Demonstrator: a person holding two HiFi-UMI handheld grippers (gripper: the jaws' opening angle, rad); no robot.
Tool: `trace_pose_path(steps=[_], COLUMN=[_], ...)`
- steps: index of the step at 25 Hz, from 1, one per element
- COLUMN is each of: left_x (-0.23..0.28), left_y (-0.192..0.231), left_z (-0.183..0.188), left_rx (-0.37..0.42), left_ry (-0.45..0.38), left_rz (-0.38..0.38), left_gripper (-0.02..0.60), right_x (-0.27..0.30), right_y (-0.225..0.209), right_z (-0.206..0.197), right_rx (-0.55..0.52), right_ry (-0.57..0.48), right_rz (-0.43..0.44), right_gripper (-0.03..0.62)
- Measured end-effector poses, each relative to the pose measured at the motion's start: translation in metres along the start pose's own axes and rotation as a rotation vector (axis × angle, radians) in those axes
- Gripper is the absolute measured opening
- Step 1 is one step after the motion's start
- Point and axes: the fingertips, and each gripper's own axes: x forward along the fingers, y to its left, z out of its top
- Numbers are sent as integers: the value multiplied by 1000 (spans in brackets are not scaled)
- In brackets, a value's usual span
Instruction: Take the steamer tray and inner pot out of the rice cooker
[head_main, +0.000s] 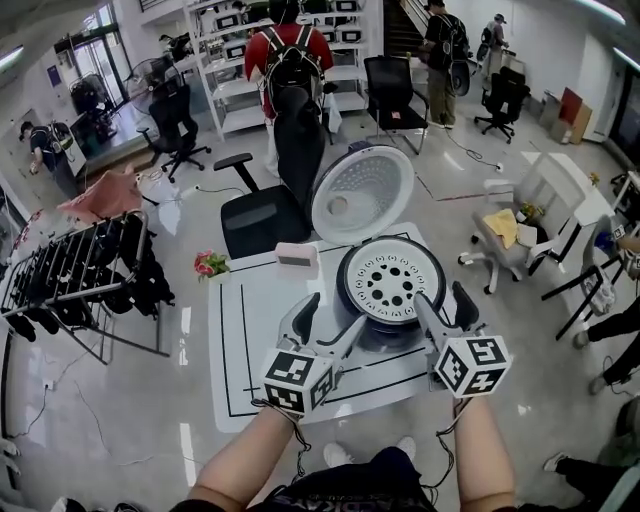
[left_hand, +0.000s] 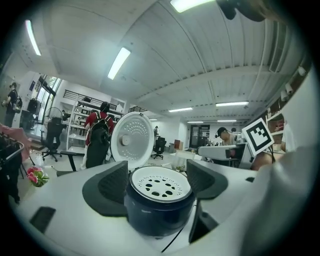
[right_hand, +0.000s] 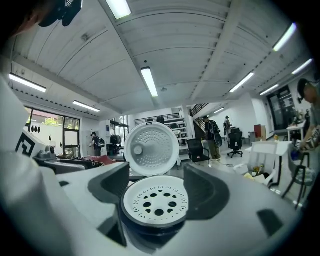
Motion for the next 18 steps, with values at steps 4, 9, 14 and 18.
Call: trace_pose_path(steps=[4,9,14,18], left_x=[6,12,28,48], left_y=[2,3,9,14], left_z=[-2,-4,-11,-15], left_rx=[-8,-10,-22,-30], left_ry=[6,16,33,50], left_rz=[-10,-3,21,53], left_gripper=[356,356,356,356], right_x=[6,16,35,53], right_y=[-4,-13,-25,-45], right_z=[-4,-8,-14,-21], right_rx=[-6,-7,-38,-34], right_ry=[20,39,70,97], right_rz=[-17,-21,-15,-7], right_gripper=[327,327,327,327])
